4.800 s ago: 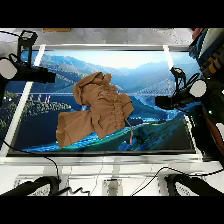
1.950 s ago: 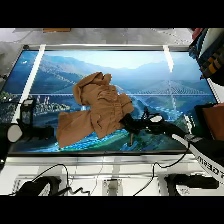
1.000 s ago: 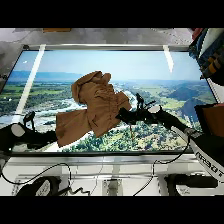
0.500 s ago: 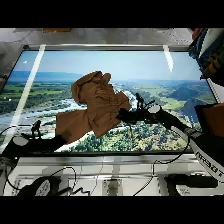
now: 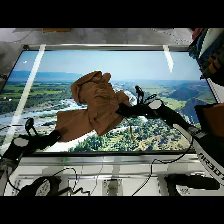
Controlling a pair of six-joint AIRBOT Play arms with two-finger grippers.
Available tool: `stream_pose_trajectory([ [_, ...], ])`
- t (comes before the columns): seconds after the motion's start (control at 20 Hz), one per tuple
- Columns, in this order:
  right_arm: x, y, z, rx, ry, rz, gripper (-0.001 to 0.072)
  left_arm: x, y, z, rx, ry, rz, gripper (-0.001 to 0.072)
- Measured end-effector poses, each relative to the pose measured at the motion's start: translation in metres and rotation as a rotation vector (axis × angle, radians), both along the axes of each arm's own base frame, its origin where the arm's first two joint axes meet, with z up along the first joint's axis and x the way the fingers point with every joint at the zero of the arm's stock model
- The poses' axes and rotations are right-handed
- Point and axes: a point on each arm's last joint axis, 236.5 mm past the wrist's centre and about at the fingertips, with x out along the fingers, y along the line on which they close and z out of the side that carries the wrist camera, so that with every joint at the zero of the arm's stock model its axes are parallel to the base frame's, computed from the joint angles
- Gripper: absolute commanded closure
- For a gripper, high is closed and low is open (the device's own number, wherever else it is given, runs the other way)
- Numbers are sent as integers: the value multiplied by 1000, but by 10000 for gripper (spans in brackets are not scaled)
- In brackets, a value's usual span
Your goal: Fold the clothes and pants, and hang the long-sleeved shirts on hangers.
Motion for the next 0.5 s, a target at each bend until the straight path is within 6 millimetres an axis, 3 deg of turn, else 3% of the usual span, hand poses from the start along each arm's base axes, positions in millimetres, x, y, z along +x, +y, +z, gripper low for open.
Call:
stream_pose_trajectory([
  [0.15, 22, -12, 30, -21, -98, -5, 684, 25, 4, 24, -18, -78, 39, 689],
  [0.25, 49, -38, 60, -37, -177, -62, 684, 54, 16, 56, 4, -171, 57, 690],
  [0.35, 79, -80, 98, -54, -250, -147, 684, 92, 34, 110, 55, -310, 75, 691],
  [0.5, 109, -157, 156, -95, -348, -277, 684, 141, 62, 208, 164, -530, 94, 693],
])
